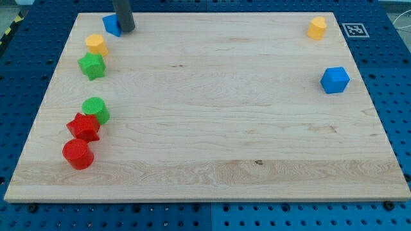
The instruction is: Push the yellow heart towards center left
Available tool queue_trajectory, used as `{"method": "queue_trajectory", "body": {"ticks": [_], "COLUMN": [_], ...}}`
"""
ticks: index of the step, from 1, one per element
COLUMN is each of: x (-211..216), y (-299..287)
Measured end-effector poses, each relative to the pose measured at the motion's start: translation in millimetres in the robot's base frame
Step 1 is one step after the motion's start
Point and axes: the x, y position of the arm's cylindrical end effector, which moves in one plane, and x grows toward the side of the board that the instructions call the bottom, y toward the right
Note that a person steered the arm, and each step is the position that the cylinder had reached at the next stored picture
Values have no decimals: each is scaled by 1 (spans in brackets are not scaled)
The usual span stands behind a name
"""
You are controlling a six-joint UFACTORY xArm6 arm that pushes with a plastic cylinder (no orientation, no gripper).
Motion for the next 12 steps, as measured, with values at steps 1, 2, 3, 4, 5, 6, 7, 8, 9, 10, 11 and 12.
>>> {"method": "queue_trajectory", "body": {"ticks": [1, 2, 3, 4, 5, 6, 7, 8, 9, 10, 11, 12], "x": [-3, -3, -12, -28, -37, -38, -35, -26, -12, 29, 39, 40], "y": [-20, -28, 19, 87, 156, 229, 301, 378, 451, 457, 415, 380]}}
